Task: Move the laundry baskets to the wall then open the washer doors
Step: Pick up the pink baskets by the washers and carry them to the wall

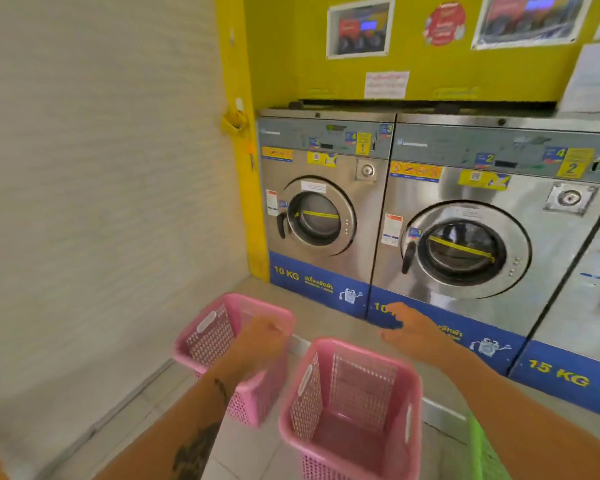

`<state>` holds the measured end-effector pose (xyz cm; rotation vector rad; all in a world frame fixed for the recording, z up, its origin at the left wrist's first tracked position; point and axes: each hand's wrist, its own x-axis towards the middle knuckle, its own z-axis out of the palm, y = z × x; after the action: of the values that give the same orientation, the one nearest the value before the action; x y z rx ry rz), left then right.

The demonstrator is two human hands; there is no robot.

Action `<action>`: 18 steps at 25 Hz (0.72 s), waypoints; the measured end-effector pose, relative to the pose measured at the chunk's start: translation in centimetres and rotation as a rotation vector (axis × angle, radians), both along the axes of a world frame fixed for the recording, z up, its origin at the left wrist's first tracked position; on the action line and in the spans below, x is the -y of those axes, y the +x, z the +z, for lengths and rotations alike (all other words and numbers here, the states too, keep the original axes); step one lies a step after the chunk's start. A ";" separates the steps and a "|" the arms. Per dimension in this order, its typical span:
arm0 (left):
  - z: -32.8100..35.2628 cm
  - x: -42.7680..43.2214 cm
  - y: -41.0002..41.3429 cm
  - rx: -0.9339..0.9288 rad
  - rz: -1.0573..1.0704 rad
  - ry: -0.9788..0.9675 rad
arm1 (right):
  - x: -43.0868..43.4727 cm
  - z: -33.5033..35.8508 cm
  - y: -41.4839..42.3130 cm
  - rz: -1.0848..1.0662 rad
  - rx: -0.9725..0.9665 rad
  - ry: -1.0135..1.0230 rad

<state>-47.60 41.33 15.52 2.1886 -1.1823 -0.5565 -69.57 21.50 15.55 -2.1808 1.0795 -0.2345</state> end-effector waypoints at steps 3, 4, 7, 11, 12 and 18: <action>-0.4 -2.0 7.3 -0.027 0.054 0.009 | -1.6 -0.4 6.8 -0.010 -0.024 0.026; -0.9 -2.4 9.7 -0.005 0.070 0.036 | -2.0 -0.8 8.9 -0.011 -0.044 0.032; -2.8 -2.2 16.4 0.049 0.074 0.107 | -2.3 -2.7 14.8 0.011 -0.107 0.052; -5.6 1.0 23.3 0.079 0.072 0.168 | 0.1 -6.4 22.1 -0.048 -0.126 0.138; -6.6 1.9 24.7 0.043 0.097 0.164 | 0.9 -7.5 23.9 -0.067 -0.113 0.164; -10.6 6.0 31.7 0.000 0.124 0.217 | 5.3 -13.3 33.2 -0.052 -0.206 0.314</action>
<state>-15.93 35.28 4.89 2.4251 -1.0175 -0.6571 -36.38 16.17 2.30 -1.9255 1.1984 0.1329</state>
